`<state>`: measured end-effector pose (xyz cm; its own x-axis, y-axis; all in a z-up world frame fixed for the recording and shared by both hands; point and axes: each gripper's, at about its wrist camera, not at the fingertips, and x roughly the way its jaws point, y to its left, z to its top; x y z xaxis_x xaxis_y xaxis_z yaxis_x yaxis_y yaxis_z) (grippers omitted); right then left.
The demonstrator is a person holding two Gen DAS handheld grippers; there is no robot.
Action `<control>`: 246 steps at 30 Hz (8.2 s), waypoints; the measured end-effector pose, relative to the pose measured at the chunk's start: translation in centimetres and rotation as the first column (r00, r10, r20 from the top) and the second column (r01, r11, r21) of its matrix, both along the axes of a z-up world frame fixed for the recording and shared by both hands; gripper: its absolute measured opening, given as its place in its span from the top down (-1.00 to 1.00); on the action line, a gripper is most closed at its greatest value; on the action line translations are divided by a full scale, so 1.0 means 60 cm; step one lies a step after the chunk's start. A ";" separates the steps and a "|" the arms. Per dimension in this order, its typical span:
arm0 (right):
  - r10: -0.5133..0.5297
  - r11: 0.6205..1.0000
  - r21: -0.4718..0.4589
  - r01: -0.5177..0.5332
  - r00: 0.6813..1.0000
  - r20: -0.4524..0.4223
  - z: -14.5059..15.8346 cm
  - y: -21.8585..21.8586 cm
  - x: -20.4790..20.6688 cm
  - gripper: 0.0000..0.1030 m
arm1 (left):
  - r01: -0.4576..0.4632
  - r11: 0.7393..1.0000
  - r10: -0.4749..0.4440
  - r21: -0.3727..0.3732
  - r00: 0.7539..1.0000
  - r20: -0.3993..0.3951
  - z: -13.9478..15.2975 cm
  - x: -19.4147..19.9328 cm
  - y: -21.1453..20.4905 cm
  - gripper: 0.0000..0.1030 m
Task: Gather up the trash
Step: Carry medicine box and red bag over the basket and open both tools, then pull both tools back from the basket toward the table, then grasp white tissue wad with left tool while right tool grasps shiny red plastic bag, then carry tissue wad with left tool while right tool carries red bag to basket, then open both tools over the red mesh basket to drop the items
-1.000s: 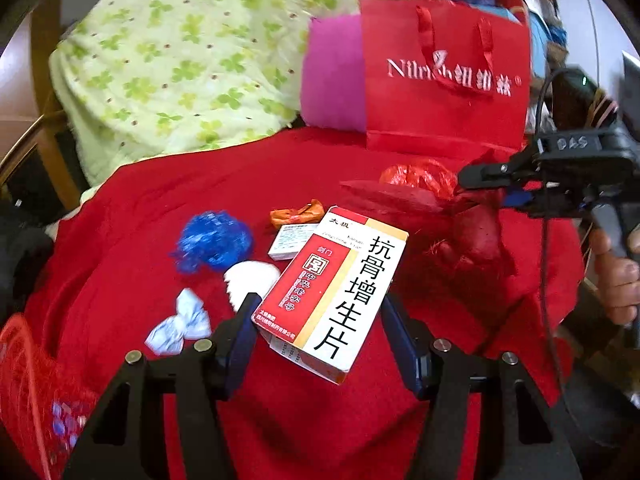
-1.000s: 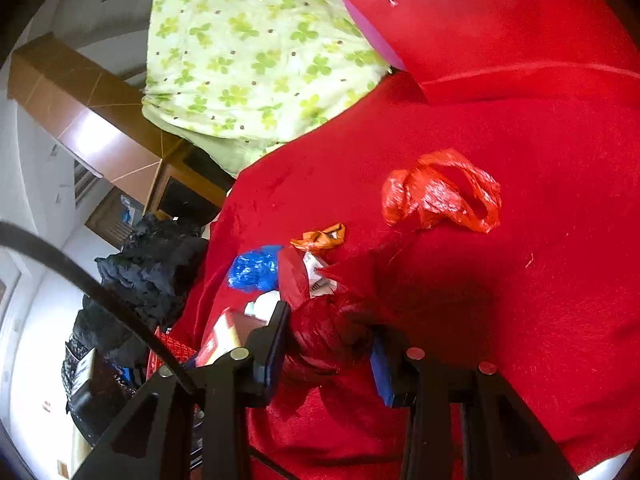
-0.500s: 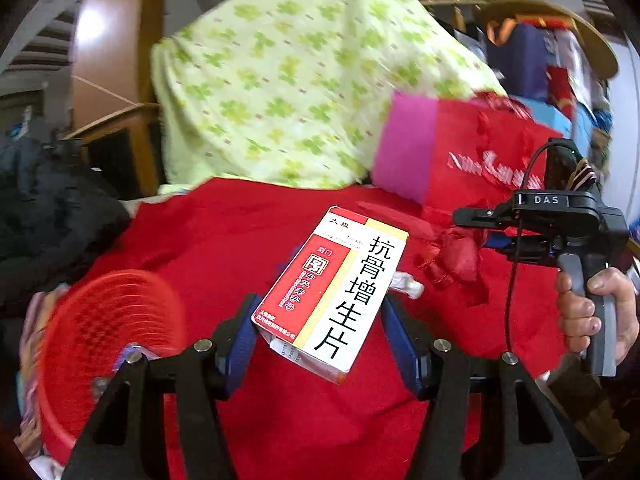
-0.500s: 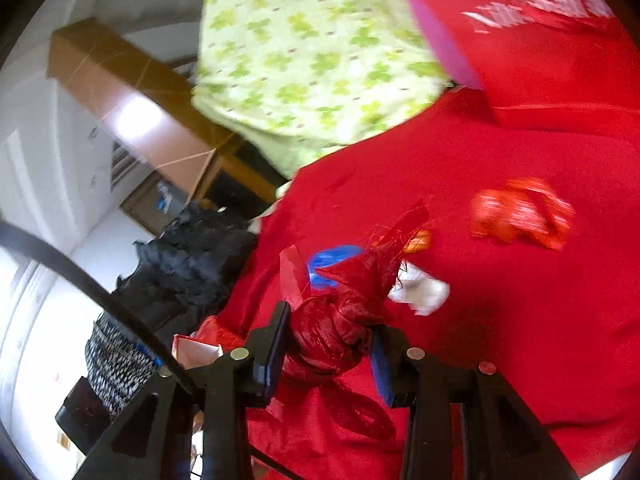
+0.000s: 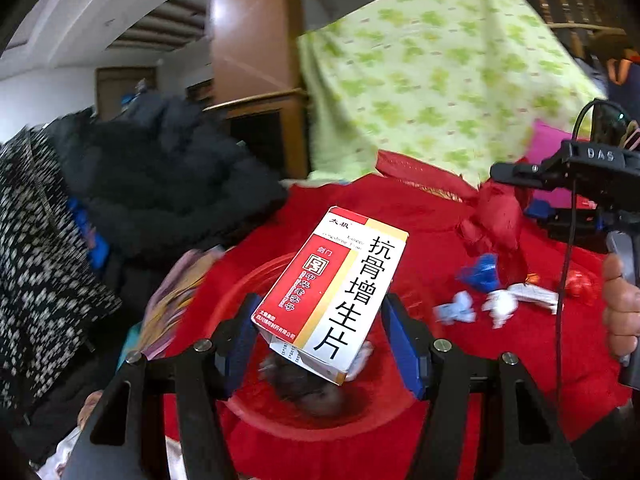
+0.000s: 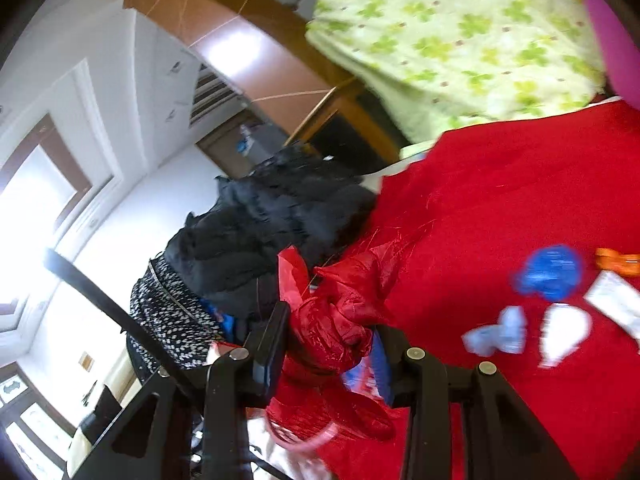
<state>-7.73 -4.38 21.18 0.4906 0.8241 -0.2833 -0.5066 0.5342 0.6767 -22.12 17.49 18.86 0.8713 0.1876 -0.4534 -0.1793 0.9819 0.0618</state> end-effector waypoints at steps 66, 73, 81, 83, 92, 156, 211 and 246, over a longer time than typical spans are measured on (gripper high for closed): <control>-0.398 0.895 -0.122 0.429 0.892 0.215 -0.011 -0.424 -0.190 -0.25 | 0.205 0.914 -0.155 0.349 0.974 -0.166 0.021 0.002 -0.448 -0.59; -0.420 0.888 -0.116 0.444 0.888 0.187 -0.027 -0.451 -0.181 -0.25 | 0.226 0.906 -0.167 0.358 0.968 -0.190 0.010 0.012 -0.469 -0.59; -0.447 0.877 -0.116 0.465 0.881 0.154 -0.050 -0.479 -0.170 -0.25 | 0.249 0.901 -0.174 0.355 0.957 -0.231 -0.014 0.029 -0.485 -0.59; -0.456 0.875 -0.113 0.471 0.879 0.137 -0.058 -0.488 -0.165 -0.25 | 0.254 0.900 -0.174 0.355 0.955 -0.242 -0.019 0.033 -0.487 -0.59; -0.473 0.868 -0.117 0.483 0.875 0.099 -0.083 -0.509 -0.146 -0.25 | 0.274 0.894 -0.182 0.356 0.945 -0.271 -0.036 0.053 -0.500 -0.59; -0.386 0.876 -0.351 0.330 0.917 -0.101 -0.283 -0.527 0.104 -0.02 | 0.296 0.912 -0.403 -0.283 0.774 -0.488 -0.248 0.358 -0.436 0.46; 0.071 0.939 -0.345 -0.001 0.979 0.191 -0.023 -0.069 -0.140 -0.02 | -0.036 0.998 0.028 -0.054 0.990 -0.136 -0.011 -0.028 -0.098 0.45; 0.059 0.968 -0.246 -0.040 0.996 0.071 -0.081 0.127 -0.030 -0.39 | -0.135 0.989 0.123 -0.067 0.979 -0.161 -0.079 0.023 0.015 -0.30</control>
<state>-9.54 3.27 16.29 0.4791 0.7585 -0.4416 -0.5821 0.6512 0.4870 -20.75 18.39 14.15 0.7596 0.2531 -0.5991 -0.2991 0.9539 0.0237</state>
